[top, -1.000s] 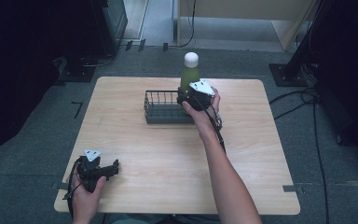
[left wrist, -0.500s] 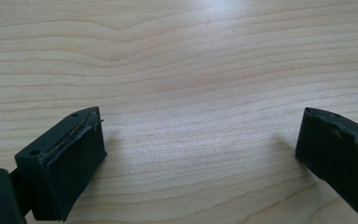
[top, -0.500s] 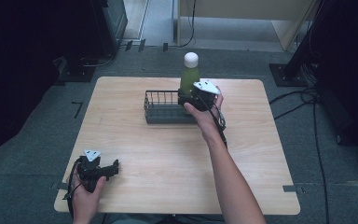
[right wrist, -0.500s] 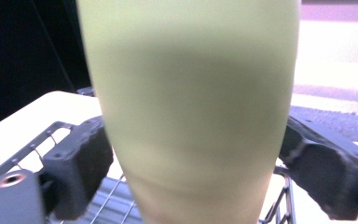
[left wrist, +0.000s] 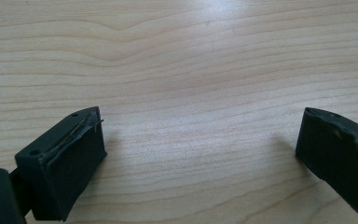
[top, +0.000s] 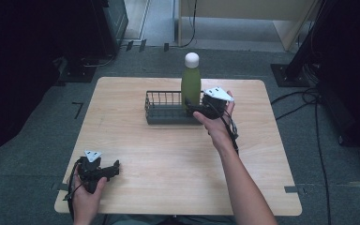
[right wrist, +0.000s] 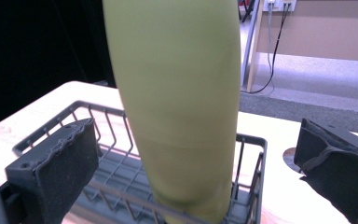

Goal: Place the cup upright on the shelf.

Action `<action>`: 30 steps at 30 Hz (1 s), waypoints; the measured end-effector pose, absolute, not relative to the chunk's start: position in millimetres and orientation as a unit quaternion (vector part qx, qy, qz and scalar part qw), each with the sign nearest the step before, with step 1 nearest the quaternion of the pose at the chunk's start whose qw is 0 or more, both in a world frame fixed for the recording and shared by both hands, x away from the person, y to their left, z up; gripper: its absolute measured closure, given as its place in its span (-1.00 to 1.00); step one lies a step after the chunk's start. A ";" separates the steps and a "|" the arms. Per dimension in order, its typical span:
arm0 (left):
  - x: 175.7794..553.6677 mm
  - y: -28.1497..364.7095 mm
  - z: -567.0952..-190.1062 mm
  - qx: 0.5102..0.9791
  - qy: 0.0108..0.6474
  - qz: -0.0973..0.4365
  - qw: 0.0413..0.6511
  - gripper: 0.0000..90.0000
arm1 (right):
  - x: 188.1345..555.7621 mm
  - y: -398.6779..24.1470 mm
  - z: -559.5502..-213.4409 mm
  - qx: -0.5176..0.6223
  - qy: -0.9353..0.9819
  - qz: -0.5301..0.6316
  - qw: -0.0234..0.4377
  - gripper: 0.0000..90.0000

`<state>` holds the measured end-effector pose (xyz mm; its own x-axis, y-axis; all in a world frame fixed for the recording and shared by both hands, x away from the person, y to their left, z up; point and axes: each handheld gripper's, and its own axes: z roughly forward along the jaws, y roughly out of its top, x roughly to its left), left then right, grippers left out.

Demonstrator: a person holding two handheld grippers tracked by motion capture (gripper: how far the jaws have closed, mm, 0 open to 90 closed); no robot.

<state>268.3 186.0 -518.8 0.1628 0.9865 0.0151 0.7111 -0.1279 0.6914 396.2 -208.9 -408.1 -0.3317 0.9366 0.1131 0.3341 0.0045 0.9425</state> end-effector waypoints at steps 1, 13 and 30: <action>268.3 186.0 -518.8 0.709 0.598 0.246 0.280 -0.97 | 396.2 -208.9 -408.1 0.495 0.642 0.503 0.299 -1.00; 268.3 186.0 -518.8 0.709 0.598 0.246 0.280 -0.96 | 366.2 -223.2 -413.4 0.475 0.647 0.507 0.313 -1.00; 268.3 185.9 -518.9 0.709 0.598 0.247 0.280 -0.96 | 334.4 -247.7 -425.3 0.477 0.646 0.504 0.319 -1.00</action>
<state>268.3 185.9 -518.9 0.1628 0.9866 0.0149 0.7104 -0.1277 0.6921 334.4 -247.7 -425.3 -0.3420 0.9372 0.0678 0.2937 0.0380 0.9551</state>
